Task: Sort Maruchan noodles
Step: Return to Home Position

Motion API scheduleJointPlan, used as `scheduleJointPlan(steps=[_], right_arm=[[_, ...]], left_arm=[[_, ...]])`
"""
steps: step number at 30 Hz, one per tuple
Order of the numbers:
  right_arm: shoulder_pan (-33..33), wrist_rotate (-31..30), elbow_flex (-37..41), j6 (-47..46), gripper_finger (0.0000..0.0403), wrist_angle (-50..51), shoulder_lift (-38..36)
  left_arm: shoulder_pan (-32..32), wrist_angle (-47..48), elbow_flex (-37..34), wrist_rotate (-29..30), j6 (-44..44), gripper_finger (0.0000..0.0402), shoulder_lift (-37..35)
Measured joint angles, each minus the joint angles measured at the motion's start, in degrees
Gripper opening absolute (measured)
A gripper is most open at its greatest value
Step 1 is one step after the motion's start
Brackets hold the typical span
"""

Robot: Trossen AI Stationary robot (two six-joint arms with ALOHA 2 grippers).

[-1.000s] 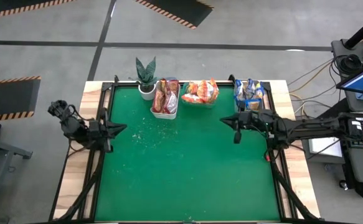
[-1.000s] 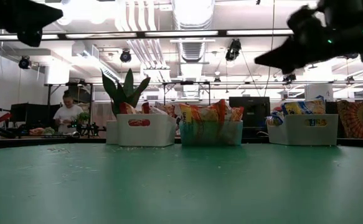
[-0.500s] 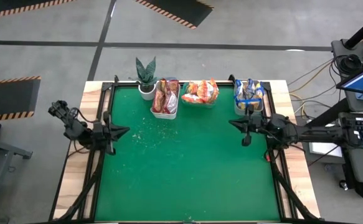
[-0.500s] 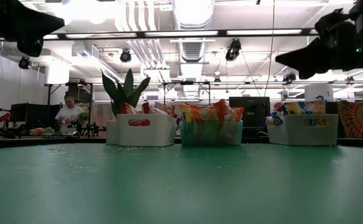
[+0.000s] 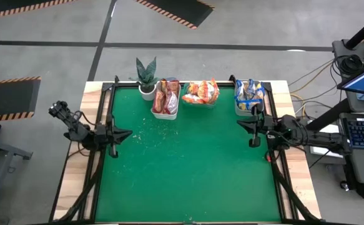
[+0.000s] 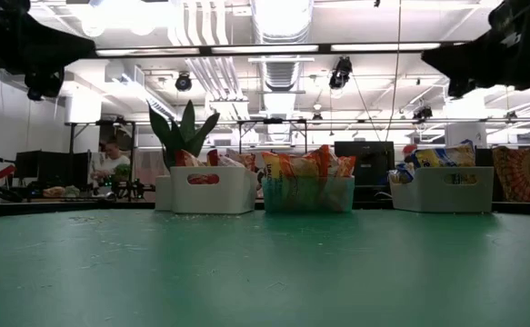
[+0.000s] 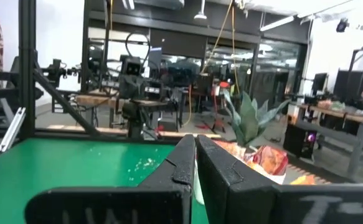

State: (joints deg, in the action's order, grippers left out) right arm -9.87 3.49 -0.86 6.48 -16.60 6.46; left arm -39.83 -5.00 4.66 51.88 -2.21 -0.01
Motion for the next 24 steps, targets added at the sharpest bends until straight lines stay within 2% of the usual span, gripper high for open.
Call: scheduleJointPlan(steps=[10,15,18,24], right_arm=[[0.00,0.01,0.02,3.63,0.0009,4.43,-6.44],[0.00,0.04,0.04,4.57,0.0009,4.10,-6.43],[0.00,0.03,0.02,4.63,0.0009,4.04,-6.45],[-0.01,0.02,0.02,4.95,0.0009,3.94,-6.43]], left_arm=[[0.19,-5.39,-4.03,0.05,1.25,0.0000,0.04],[2.33,-13.39,-4.08,-0.01,-5.28,0.0000,0.08],[5.41,-17.42,-4.10,-1.36,-9.04,0.0000,0.09],[16.33,-16.48,-4.10,-9.31,-9.51,0.0000,0.60]])
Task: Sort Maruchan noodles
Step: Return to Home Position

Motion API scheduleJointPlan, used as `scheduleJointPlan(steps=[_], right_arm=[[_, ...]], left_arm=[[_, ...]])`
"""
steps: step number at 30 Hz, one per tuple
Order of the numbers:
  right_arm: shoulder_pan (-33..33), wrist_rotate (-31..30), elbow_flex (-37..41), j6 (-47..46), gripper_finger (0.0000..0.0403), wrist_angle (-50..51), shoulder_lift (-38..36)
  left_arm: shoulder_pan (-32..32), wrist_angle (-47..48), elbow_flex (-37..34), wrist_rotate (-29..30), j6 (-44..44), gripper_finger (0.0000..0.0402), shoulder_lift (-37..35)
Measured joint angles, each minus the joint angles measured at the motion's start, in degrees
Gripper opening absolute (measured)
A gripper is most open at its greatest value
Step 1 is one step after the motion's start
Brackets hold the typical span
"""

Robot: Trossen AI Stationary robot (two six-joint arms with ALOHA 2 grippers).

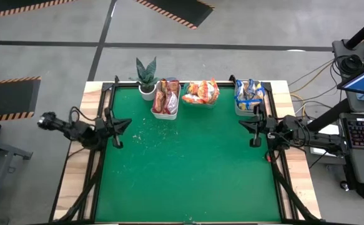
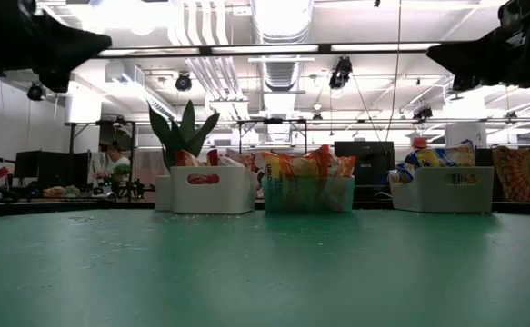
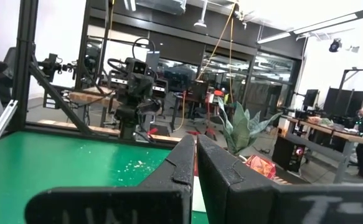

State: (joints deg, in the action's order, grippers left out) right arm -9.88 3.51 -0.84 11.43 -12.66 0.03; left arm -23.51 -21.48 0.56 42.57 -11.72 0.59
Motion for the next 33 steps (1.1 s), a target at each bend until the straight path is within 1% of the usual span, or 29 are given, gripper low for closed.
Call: scheduleJointPlan(steps=[2,7,10,13,17,19,22,24,27,31,33], right_arm=[[-0.01,-0.01,0.00,0.16,0.0009,0.01,0.01],[-0.01,-0.02,0.00,0.72,0.0009,0.13,-0.01],[-0.01,-0.02,0.00,1.25,0.0009,0.41,-0.01],[-0.01,-0.40,0.01,1.48,0.0009,0.71,-0.01],[-0.01,-0.50,0.00,0.96,0.0009,1.77,0.05],[-0.01,-0.75,0.00,3.37,0.0009,3.29,0.27],[-0.01,-2.09,0.00,7.91,0.0009,4.96,0.92],[-0.01,-2.19,0.00,8.67,0.0009,5.86,1.38],[-0.01,-2.19,0.00,8.76,0.0009,6.76,2.08],[-0.01,-2.16,0.00,11.66,0.0009,6.64,2.78],[-0.01,-2.14,0.00,11.01,0.0009,6.60,2.78]], left_arm=[[4.29,1.61,0.00,-3.35,1.30,0.0000,0.15],[12.90,7.61,-0.02,-15.90,7.15,0.0000,-0.04],[15.63,10.15,-0.02,-22.22,8.87,0.0000,-0.08],[16.76,12.18,-0.03,-25.45,9.61,0.0000,-0.10],[16.79,13.03,-0.04,-25.42,9.66,0.0000,-0.10],[16.79,13.02,-0.04,-25.09,9.25,0.0000,-0.10],[16.77,13.01,-0.04,-22.26,9.44,0.0000,-0.10],[16.77,13.01,-0.04,-20.72,9.44,0.0000,-0.10],[16.77,13.01,-0.04,-20.37,9.46,0.0000,-0.09],[16.77,13.01,-0.04,-20.15,9.45,0.0000,-0.08],[16.77,12.99,-0.04,-20.15,9.46,0.0000,-0.08]])
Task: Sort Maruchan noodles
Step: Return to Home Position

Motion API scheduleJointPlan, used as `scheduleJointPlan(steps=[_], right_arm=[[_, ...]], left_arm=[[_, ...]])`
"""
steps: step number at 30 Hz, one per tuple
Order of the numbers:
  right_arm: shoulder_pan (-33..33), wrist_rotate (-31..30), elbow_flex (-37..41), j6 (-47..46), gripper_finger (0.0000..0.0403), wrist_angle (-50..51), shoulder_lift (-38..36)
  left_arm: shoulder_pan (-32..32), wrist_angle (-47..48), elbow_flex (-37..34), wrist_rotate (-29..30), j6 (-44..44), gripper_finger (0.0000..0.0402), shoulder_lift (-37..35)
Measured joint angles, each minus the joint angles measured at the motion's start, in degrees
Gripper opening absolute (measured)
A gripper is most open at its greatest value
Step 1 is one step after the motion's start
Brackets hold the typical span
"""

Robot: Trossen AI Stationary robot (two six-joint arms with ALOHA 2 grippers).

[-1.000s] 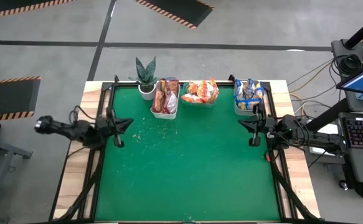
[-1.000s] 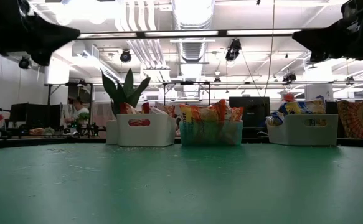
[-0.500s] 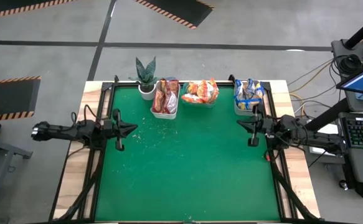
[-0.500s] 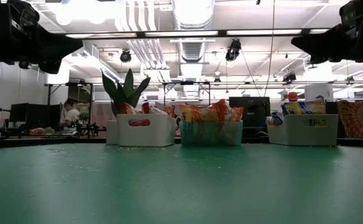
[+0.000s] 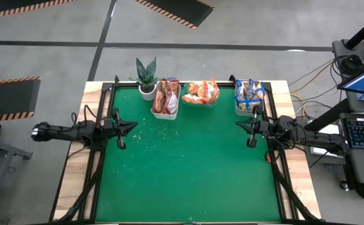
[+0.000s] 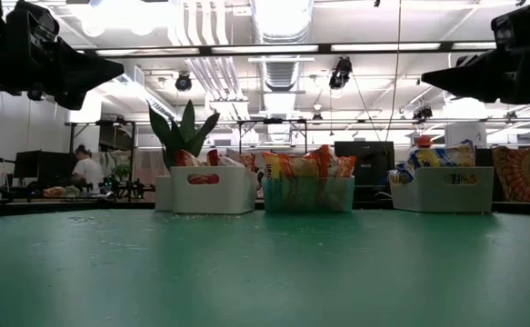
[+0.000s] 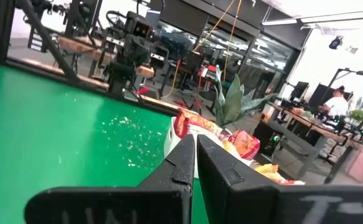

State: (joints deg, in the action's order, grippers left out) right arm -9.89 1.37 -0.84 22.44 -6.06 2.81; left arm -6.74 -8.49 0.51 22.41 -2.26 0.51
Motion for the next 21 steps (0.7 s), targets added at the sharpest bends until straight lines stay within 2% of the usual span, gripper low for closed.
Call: scheduleJointPlan(steps=[12,21], right_arm=[[0.00,0.09,0.00,-7.79,0.0009,-0.07,-0.07],[0.00,0.09,0.00,-7.22,0.0009,-0.07,-0.07]], left_arm=[[0.00,0.00,0.00,0.00,0.02,0.0000,0.00],[0.00,0.00,-0.02,0.00,0.01,0.0000,0.00]])
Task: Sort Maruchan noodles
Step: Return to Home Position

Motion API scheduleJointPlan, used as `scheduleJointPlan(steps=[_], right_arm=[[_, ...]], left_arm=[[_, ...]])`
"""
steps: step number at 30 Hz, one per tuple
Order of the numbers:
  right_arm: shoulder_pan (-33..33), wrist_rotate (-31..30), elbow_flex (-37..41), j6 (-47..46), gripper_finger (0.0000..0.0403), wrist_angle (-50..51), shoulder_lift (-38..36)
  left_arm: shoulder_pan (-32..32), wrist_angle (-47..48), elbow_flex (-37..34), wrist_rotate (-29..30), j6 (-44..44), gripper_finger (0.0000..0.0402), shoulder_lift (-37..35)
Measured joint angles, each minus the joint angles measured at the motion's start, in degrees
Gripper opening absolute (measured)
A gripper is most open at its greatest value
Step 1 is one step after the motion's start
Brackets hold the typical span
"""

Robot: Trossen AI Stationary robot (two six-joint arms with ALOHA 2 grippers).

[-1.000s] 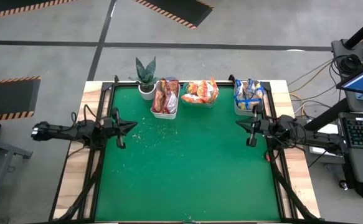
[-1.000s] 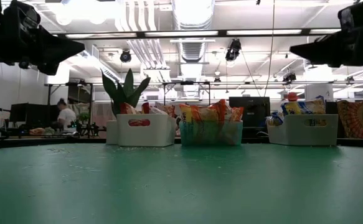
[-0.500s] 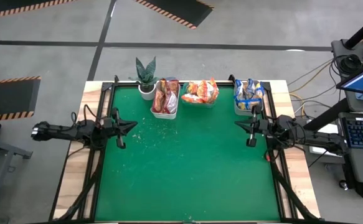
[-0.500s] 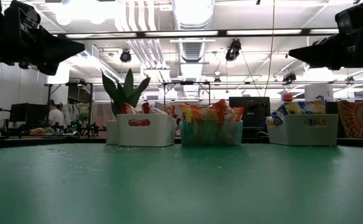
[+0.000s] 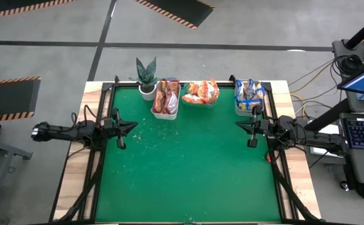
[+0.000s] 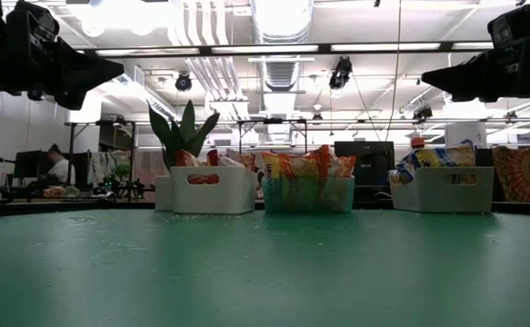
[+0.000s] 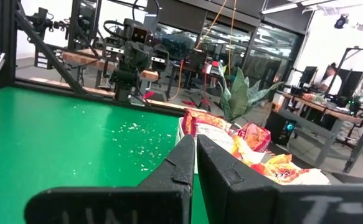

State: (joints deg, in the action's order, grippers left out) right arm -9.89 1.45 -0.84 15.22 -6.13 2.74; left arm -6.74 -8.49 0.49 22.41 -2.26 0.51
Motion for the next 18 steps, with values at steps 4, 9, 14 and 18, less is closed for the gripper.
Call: scheduleJointPlan(steps=[4,9,14,18], right_arm=[[0.00,-0.02,0.00,-1.31,0.0009,0.00,0.00],[0.00,-0.02,0.00,-1.74,0.0009,0.00,0.02],[0.00,-0.02,0.00,-1.72,0.0009,0.00,0.02],[0.00,-0.02,0.00,-1.72,0.0009,0.00,0.02]], left_arm=[[0.00,0.00,0.00,-0.02,0.01,0.0000,0.00],[0.00,0.00,0.00,-0.02,0.02,0.0000,0.00],[0.00,0.00,0.00,-0.02,0.02,0.0000,0.00],[0.00,-0.01,0.00,-0.02,0.02,0.0000,0.00]])
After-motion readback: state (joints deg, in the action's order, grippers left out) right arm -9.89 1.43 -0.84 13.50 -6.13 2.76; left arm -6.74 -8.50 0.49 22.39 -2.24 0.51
